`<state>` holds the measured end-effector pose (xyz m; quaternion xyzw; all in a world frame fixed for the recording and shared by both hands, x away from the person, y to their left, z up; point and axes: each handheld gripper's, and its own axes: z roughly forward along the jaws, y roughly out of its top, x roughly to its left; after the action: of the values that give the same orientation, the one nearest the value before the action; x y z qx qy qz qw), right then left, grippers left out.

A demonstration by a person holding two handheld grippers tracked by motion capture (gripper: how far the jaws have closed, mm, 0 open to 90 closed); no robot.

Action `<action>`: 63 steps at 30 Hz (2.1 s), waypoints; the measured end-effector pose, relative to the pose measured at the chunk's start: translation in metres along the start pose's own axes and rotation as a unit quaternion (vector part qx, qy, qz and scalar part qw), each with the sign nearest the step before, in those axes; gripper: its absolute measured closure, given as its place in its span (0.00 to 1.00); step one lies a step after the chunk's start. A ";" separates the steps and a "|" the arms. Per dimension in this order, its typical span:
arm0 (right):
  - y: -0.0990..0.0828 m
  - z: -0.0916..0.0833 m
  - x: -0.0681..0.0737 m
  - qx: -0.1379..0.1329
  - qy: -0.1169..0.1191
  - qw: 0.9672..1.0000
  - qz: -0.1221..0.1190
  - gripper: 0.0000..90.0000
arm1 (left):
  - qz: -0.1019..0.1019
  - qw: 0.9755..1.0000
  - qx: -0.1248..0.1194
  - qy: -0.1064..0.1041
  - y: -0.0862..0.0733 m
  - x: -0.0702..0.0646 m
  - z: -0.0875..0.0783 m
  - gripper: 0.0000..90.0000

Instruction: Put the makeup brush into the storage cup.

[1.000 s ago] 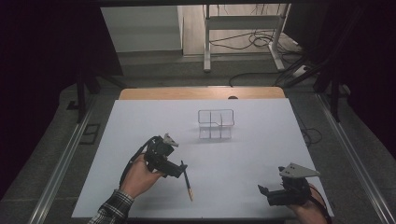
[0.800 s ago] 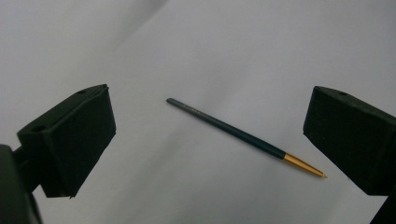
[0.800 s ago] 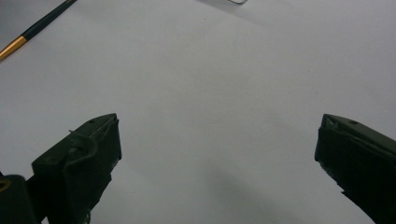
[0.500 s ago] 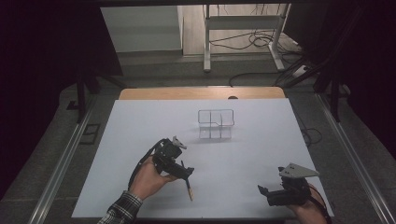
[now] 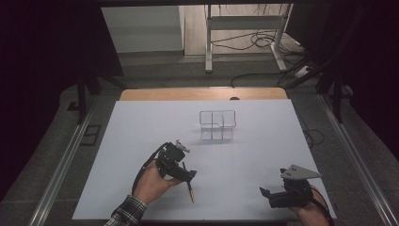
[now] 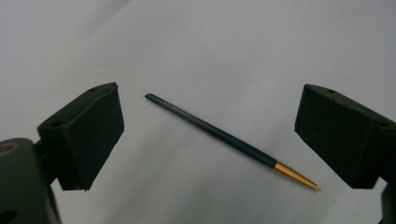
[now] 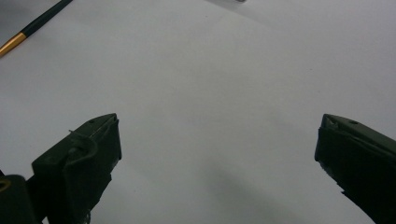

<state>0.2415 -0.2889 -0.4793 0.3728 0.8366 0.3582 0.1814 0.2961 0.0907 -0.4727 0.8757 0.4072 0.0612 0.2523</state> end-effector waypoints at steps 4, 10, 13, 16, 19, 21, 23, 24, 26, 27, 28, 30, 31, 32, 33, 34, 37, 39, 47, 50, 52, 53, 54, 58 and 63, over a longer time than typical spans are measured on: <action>0.000 0.000 0.000 0.001 0.000 1.000 -0.001 0.01 | -0.001 1.000 0.005 -0.003 -0.001 -0.001 0.003 0.13; 0.000 0.000 0.000 0.001 0.001 1.000 -0.002 0.01 | -0.009 1.000 0.014 -0.004 -0.004 -0.002 0.011 0.17; 0.000 0.001 0.001 0.004 0.002 1.000 -0.003 0.01 | -0.012 1.000 0.017 -0.009 -0.005 -0.001 0.014 0.19; 0.000 0.001 0.001 0.005 0.004 1.000 -0.005 0.01 | -0.012 1.000 0.022 -0.014 -0.006 -0.002 0.017 0.22; 0.000 0.001 0.001 0.006 0.003 1.000 -0.005 0.01 | -0.015 0.999 0.026 -0.018 -0.008 -0.004 0.021 0.24; 0.000 0.001 0.001 0.006 0.000 1.000 -0.005 0.01 | -0.016 0.999 0.030 -0.017 -0.010 -0.005 0.023 0.25; -0.001 0.001 0.000 0.006 -0.003 1.000 -0.003 0.01 | -0.017 0.999 0.034 -0.017 -0.011 -0.005 0.025 0.27; -0.001 0.001 0.000 0.007 -0.003 1.000 -0.002 0.01 | -0.020 0.999 0.036 -0.016 -0.012 -0.006 0.026 0.28; -0.001 0.001 0.000 0.006 -0.004 1.000 -0.001 0.01 | -0.023 0.999 0.039 -0.016 -0.013 -0.006 0.027 0.30; -0.001 0.001 0.000 0.006 -0.004 1.000 -0.001 0.01 | -0.024 0.999 0.040 -0.015 -0.013 -0.006 0.028 0.30; -0.001 0.001 0.000 0.006 -0.004 1.000 -0.001 0.01 | -0.023 0.999 0.042 -0.015 -0.014 -0.006 0.028 0.31; -0.001 0.001 0.000 0.007 -0.004 1.000 -0.002 0.01 | -0.026 0.999 0.045 -0.014 -0.015 -0.007 0.030 0.33; -0.001 0.001 0.000 0.007 -0.004 1.000 -0.002 0.01 | -0.026 0.999 0.046 -0.013 -0.015 -0.007 0.030 0.33; -0.001 0.001 0.000 0.006 -0.004 1.000 -0.002 0.01 | -0.026 0.998 0.047 -0.014 -0.016 -0.007 0.031 0.34; -0.001 0.001 0.000 0.006 -0.004 1.000 -0.002 0.01 | -0.027 0.998 0.048 -0.013 -0.016 -0.008 0.031 0.35; -0.001 0.001 0.000 0.007 -0.004 1.000 -0.002 0.01 | -0.027 0.998 0.051 -0.012 -0.017 -0.008 0.032 0.36; -0.001 0.001 0.000 0.007 -0.004 1.000 -0.003 0.01 | -0.026 0.998 0.057 -0.015 -0.018 -0.011 0.033 0.38; -0.001 0.001 0.000 0.007 -0.004 1.000 -0.003 0.01 | -0.025 0.998 0.063 -0.013 -0.019 -0.012 0.034 0.40; -0.001 0.001 0.000 0.008 -0.004 1.000 -0.004 0.01 | -0.025 0.997 0.074 -0.002 -0.020 -0.011 0.034 0.52; -0.001 0.001 0.000 0.008 -0.004 1.000 -0.004 0.01 | -0.018 0.996 0.082 0.017 -0.019 -0.012 0.033 0.63; -0.001 0.001 0.000 0.009 -0.004 1.000 -0.005 0.01 | -0.015 0.996 0.090 0.021 -0.018 -0.011 0.033 0.68; -0.001 0.001 0.000 0.009 -0.004 1.000 -0.004 0.01 | -0.013 0.995 0.093 0.022 -0.018 -0.011 0.032 0.71; -0.001 0.001 0.000 0.009 -0.004 1.000 -0.005 0.01 | -0.013 0.995 0.093 0.022 -0.018 -0.011 0.032 0.76; -0.001 0.001 0.000 0.010 -0.003 1.000 -0.006 0.01 | -0.004 0.995 0.095 0.010 -0.019 -0.009 0.031 0.93; -0.001 0.001 0.000 0.010 -0.002 1.000 -0.006 0.01 | 0.000 0.996 0.093 0.006 -0.019 -0.008 0.031 0.93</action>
<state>0.2417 -0.2885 -0.4811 0.3698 0.8421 0.3481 0.1813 0.2873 0.0831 -0.5082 0.8950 0.4124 0.0281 0.1675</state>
